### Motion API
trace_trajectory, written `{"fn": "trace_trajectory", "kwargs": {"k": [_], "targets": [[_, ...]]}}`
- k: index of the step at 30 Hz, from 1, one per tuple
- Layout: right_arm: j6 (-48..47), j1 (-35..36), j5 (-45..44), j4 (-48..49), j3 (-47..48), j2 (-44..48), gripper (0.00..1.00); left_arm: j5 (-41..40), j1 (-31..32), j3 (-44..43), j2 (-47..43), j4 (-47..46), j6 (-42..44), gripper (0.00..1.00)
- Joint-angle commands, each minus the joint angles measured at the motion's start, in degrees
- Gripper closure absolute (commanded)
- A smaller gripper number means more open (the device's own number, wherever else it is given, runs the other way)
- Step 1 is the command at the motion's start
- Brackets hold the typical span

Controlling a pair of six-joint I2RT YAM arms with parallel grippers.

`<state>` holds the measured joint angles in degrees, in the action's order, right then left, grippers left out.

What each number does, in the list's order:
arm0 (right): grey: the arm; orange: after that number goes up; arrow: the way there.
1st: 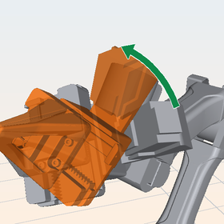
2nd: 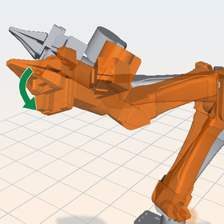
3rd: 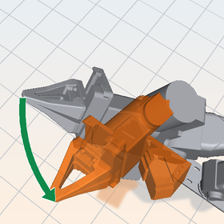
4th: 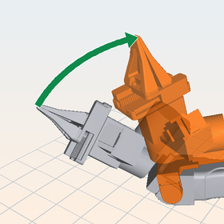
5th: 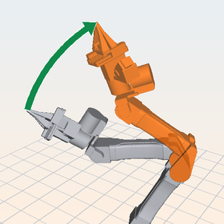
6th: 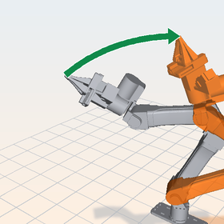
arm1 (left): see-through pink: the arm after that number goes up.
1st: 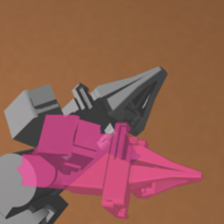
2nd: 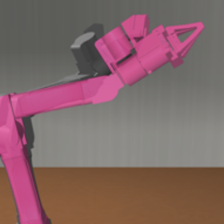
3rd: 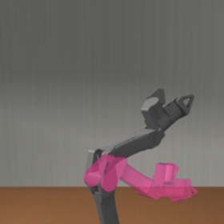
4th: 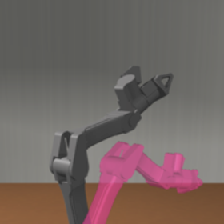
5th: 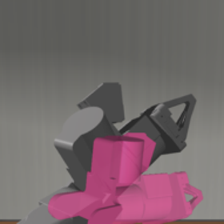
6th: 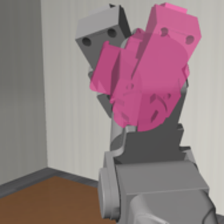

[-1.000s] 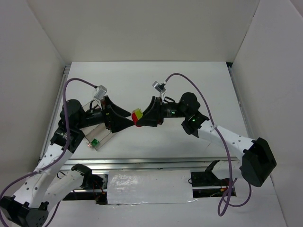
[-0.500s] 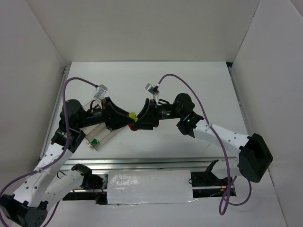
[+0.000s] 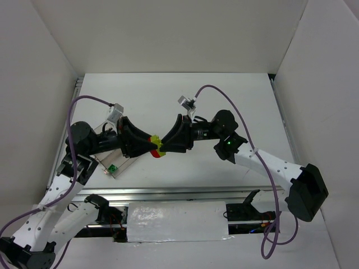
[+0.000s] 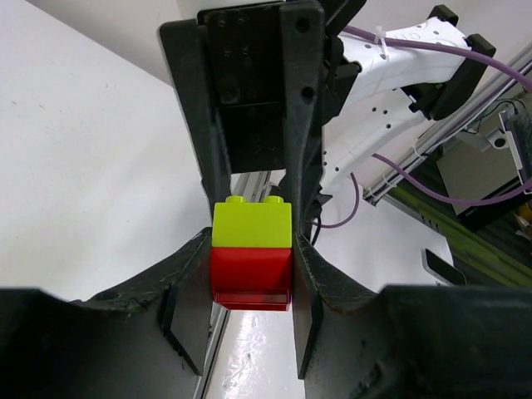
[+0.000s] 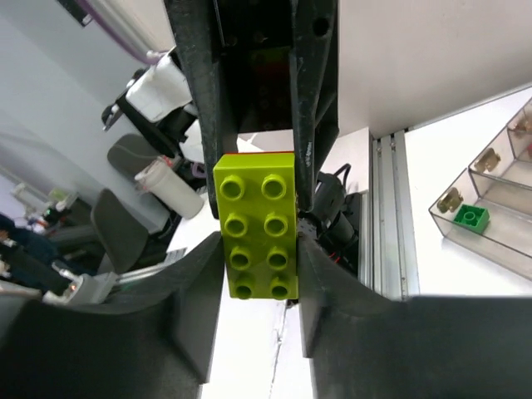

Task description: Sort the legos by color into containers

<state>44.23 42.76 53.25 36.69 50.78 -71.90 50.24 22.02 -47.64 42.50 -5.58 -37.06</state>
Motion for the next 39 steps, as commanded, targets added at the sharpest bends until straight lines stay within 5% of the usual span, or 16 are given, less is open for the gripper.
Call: {"fn": "trace_trajectory", "kwargs": {"k": [1, 3, 9, 13, 16, 18, 21, 23, 24, 25, 27, 31, 39], "targets": [[-0.2, -0.4, 0.7, 2.1, 1.0, 1.3, 0.60, 2.8, 0.2, -0.9, -0.3, -3.1, 1.5, 1.00], [0.8, -0.3, 1.1, 3.1, 1.2, 0.9, 0.64, 2.6, 0.1, -0.9, -0.1, -3.2, 1.3, 1.00], [2.5, 0.4, 2.6, 5.8, 1.2, -1.0, 0.48, 1.8, 0.2, -1.0, 0.1, -4.3, 0.3, 1.00], [3.1, 0.6, 2.7, 6.8, 1.2, -1.7, 0.50, 1.3, 0.2, -1.7, 0.7, -3.7, 0.4, 0.99], [2.9, 0.6, 2.6, 7.0, 1.2, -1.6, 0.55, 1.1, 0.2, -1.9, 1.0, -3.3, 0.7, 0.96], [2.8, 0.7, 2.1, 6.9, 1.0, -1.4, 0.73, 0.8, 0.1, -1.8, 1.0, -3.5, 0.3, 0.92], [3.8, 0.7, 1.9, 8.8, 0.2, -1.4, 1.00, 0.3, 0.2, -1.5, 0.8, -3.8, 0.1, 0.73], [3.9, 0.6, 1.7, 9.2, 0.0, -1.2, 1.00, 0.0, 0.1, -1.2, 0.7, -3.7, 0.1, 0.52], [3.6, 0.6, 1.5, 8.8, 0.0, -1.1, 1.00, -0.4, 0.2, -1.1, 0.4, -3.5, 0.3, 0.16], [3.4, 0.6, 1.2, 8.5, -0.2, -1.0, 1.00, -0.7, 0.2, -1.1, 0.2, -3.2, 0.5, 0.06], [3.4, 0.4, 0.6, 8.5, -0.5, -0.5, 1.00, -1.0, 0.2, -1.2, 0.0, -2.5, 0.8, 0.00], [4.3, -1.0, -0.5, 9.9, -1.9, 0.9, 1.00, 0.1, 0.2, -0.4, -1.1, -2.7, 1.5, 0.02], [6.4, -1.3, 0.5, 12.5, -1.6, 0.5, 1.00, 2.0, 0.2, 0.9, -1.5, -5.8, 0.4, 0.43]]}}
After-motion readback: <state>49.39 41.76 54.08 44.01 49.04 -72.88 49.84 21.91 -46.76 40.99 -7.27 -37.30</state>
